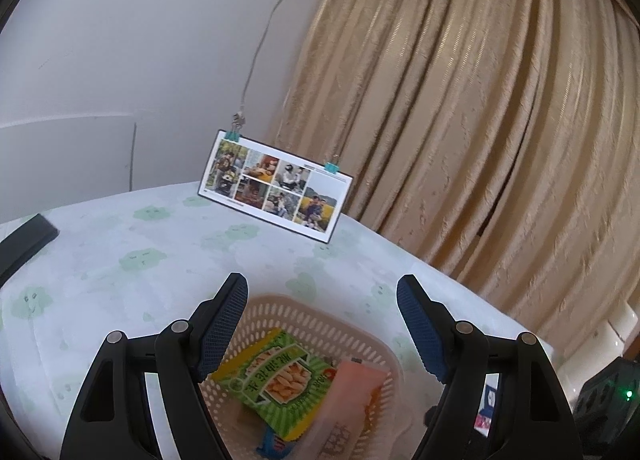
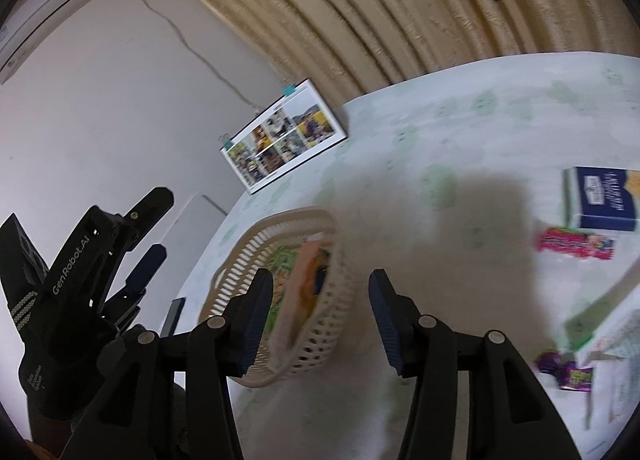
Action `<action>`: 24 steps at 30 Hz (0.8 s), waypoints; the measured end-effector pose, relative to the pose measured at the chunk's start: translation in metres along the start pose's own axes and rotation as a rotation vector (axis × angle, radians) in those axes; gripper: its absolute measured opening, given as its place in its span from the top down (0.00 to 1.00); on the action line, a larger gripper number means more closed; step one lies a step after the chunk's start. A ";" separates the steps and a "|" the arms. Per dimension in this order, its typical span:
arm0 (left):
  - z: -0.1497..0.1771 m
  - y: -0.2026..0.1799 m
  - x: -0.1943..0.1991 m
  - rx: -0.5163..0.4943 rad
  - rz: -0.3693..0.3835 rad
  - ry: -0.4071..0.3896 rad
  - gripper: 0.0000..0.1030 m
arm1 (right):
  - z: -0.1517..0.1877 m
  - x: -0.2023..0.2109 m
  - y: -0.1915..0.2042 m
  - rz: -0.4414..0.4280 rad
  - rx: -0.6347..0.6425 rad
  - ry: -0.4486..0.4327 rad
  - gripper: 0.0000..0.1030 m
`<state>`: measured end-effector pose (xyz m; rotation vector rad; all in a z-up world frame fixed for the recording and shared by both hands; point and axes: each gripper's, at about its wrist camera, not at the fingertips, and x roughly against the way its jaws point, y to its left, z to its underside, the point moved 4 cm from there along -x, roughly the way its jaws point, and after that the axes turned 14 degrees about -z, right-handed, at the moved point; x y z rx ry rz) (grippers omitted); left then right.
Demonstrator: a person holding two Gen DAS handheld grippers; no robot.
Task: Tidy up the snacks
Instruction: 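Drop the orange cookie packet into the basket and open the right gripper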
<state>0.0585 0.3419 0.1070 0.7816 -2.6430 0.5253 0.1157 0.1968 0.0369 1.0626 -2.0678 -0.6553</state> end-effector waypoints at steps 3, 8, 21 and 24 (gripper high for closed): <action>0.003 -0.007 0.001 -0.022 0.007 -0.001 0.25 | -0.002 0.012 -0.009 0.034 -0.005 -0.024 0.52; 0.013 -0.024 0.007 -0.084 0.039 -0.005 0.25 | -0.006 0.034 -0.022 0.090 -0.018 -0.063 0.51; 0.041 -0.066 0.021 -0.248 0.119 -0.002 0.23 | 0.003 0.079 -0.073 0.232 -0.130 -0.107 0.49; 0.046 -0.071 0.021 -0.271 0.123 0.005 0.23 | 0.008 0.085 -0.083 0.258 -0.157 -0.097 0.49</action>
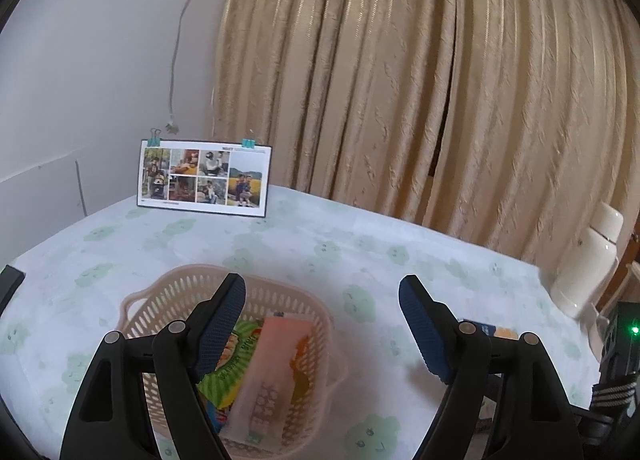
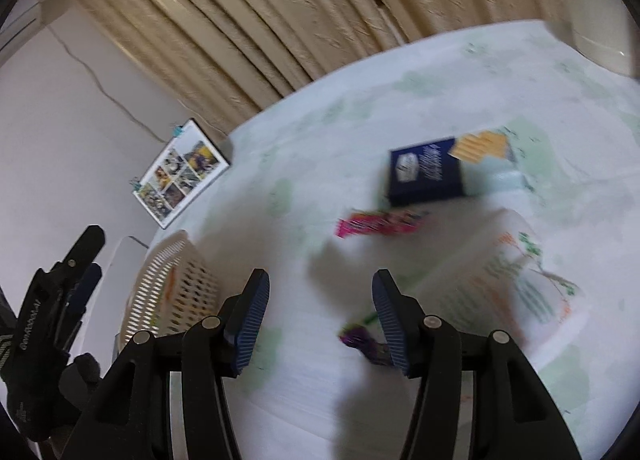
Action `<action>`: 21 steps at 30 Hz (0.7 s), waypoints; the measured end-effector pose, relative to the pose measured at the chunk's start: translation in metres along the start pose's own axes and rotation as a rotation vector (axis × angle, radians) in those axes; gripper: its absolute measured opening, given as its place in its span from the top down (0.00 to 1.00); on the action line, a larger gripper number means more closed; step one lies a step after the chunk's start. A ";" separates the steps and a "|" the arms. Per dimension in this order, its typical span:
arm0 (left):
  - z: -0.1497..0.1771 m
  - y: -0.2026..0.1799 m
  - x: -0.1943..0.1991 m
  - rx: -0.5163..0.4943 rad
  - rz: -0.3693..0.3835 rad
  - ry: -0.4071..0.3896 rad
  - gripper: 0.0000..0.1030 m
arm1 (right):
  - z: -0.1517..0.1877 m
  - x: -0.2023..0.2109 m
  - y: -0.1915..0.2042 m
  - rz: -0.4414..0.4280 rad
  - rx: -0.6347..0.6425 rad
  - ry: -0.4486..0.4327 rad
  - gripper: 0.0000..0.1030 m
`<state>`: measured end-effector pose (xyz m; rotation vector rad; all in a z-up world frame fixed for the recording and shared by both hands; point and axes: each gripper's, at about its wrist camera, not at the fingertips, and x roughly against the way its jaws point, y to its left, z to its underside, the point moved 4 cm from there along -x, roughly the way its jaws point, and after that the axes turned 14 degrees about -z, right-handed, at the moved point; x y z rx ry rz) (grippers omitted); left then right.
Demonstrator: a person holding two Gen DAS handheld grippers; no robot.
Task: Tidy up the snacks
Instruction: 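Drop the orange cookie packet into the basket and open the right gripper, then move the left gripper to the purple wrapped candy and grasp it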
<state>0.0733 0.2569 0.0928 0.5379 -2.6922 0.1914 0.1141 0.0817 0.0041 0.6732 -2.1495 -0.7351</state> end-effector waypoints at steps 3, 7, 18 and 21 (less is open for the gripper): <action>0.004 -0.006 0.000 -0.019 0.011 0.002 0.23 | 0.002 0.005 -0.009 0.021 -0.016 0.000 0.49; 0.009 -0.017 0.003 -0.051 0.034 0.004 0.23 | 0.006 0.011 -0.020 0.043 -0.039 -0.002 0.50; 0.036 -0.057 0.001 -0.176 0.137 0.083 0.23 | 0.011 0.038 -0.035 0.107 -0.038 -0.028 0.51; 0.043 -0.065 0.001 -0.204 0.153 0.096 0.23 | 0.013 0.049 -0.041 0.135 -0.031 -0.048 0.51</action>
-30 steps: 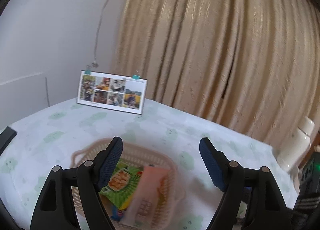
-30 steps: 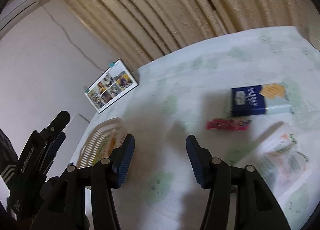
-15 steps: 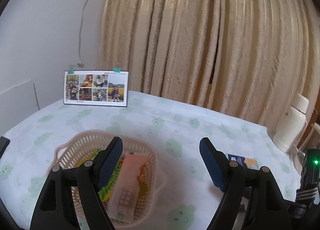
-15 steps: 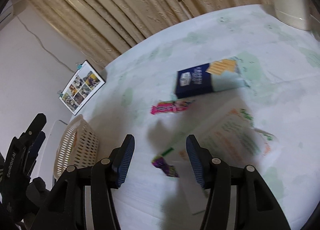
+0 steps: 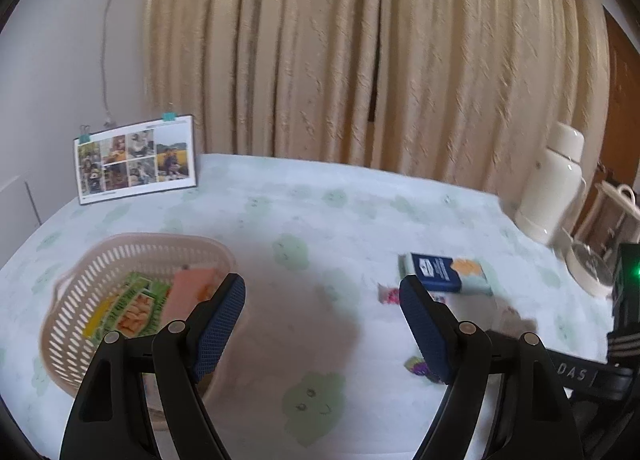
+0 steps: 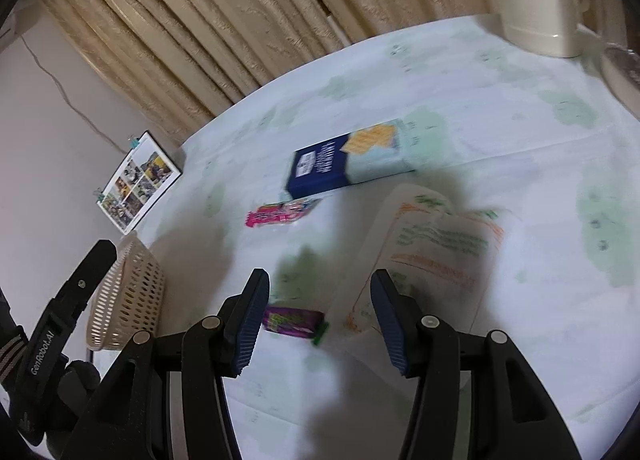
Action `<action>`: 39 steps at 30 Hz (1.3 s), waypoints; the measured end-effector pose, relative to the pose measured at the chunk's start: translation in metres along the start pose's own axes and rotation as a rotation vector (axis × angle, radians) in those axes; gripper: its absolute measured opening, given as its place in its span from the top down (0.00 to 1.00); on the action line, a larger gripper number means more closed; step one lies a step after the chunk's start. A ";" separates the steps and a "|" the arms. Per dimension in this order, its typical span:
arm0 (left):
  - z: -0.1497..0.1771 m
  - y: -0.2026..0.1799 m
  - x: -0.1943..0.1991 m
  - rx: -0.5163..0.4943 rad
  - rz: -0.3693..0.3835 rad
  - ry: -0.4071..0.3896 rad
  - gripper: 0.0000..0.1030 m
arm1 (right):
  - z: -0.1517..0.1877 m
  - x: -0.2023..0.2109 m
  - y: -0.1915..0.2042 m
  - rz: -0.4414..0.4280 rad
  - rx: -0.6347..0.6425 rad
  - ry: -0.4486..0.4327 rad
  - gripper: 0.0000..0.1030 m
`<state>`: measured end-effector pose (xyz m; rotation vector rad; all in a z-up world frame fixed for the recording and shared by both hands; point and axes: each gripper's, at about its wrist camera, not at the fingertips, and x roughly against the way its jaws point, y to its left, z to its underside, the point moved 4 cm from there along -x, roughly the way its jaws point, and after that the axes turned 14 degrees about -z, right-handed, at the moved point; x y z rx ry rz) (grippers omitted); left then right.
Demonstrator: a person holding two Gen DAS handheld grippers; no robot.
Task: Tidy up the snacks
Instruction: 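Move the left gripper to the purple wrapped candy and grasp it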
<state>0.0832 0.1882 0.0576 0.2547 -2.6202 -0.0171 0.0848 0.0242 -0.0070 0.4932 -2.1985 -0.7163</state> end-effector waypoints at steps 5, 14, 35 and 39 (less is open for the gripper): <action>0.009 -0.012 -0.007 -0.034 0.028 0.043 0.23 | 0.000 0.019 -0.011 0.001 -0.010 -0.044 0.50; 0.019 -0.025 -0.018 -0.068 0.061 0.102 0.23 | -0.008 0.055 -0.026 0.076 -0.006 -0.176 0.39; 0.039 -0.056 -0.026 -0.181 0.152 0.160 0.23 | -0.036 0.025 -0.066 0.113 0.127 0.036 0.36; 0.042 -0.065 -0.023 -0.221 0.178 0.146 0.23 | -0.025 0.027 -0.057 0.099 0.155 0.063 0.36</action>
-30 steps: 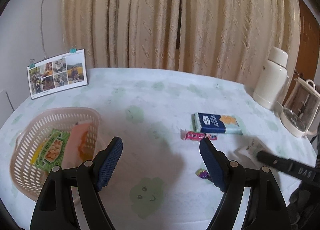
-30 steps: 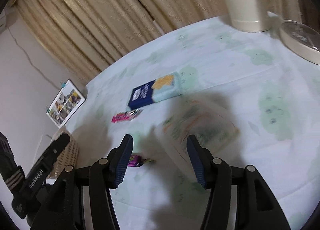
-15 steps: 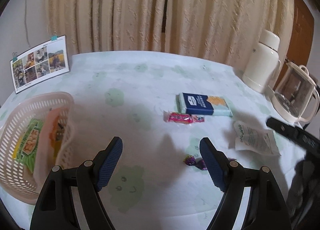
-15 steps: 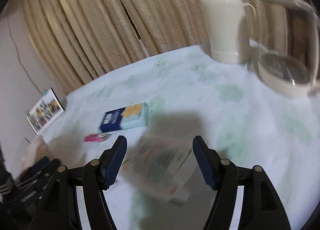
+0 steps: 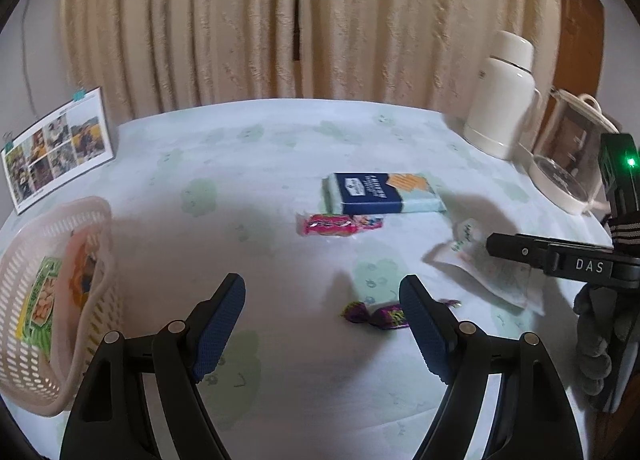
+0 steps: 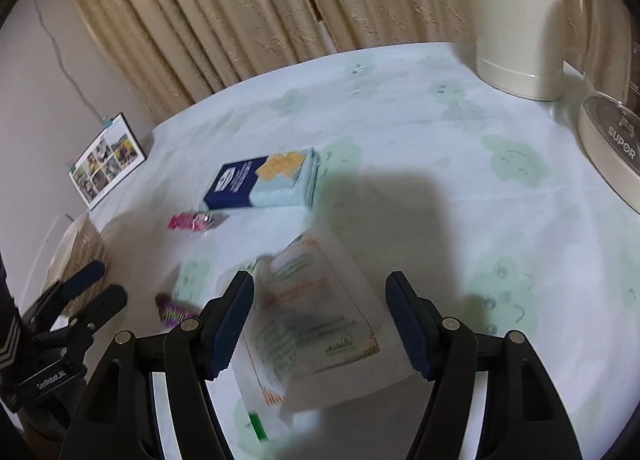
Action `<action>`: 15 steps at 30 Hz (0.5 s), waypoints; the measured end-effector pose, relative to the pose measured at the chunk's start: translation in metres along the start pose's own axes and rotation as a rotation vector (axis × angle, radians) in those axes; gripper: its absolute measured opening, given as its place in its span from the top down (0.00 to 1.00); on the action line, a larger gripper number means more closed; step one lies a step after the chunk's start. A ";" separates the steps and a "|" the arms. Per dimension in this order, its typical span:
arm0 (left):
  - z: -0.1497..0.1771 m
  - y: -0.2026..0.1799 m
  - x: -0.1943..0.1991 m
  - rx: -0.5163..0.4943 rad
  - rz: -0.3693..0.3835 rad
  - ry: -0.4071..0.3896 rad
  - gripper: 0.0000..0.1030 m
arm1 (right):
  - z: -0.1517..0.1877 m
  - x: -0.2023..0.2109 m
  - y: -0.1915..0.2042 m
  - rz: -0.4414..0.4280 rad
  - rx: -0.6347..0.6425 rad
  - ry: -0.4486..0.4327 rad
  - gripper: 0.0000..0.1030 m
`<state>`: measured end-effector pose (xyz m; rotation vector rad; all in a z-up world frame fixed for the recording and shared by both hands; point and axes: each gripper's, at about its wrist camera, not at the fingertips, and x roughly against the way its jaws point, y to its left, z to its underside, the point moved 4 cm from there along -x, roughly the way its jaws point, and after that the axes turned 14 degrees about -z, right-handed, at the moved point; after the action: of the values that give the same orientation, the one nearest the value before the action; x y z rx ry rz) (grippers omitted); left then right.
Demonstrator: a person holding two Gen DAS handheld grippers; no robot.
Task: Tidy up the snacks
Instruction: 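Move the left gripper to the purple wrapped candy and grasp it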
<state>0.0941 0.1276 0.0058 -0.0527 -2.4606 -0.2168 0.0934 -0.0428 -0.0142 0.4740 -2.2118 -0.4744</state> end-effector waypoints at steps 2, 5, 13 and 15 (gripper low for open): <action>0.002 -0.007 -0.001 -0.040 0.012 0.000 0.23 | 0.004 -0.001 0.002 0.014 0.005 0.009 0.36; 0.007 -0.018 -0.005 -0.099 0.043 0.015 0.23 | 0.007 0.000 0.003 0.022 0.008 0.011 0.36; 0.020 -0.039 -0.023 -0.211 0.079 0.102 0.23 | 0.008 0.002 0.004 0.012 -0.010 0.004 0.36; 0.020 -0.039 -0.031 -0.201 0.064 0.137 0.23 | 0.008 0.002 0.005 0.009 -0.008 0.002 0.36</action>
<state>0.1030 0.0934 -0.0344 -0.1965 -2.2897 -0.4256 0.0852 -0.0385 -0.0149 0.4603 -2.2081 -0.4777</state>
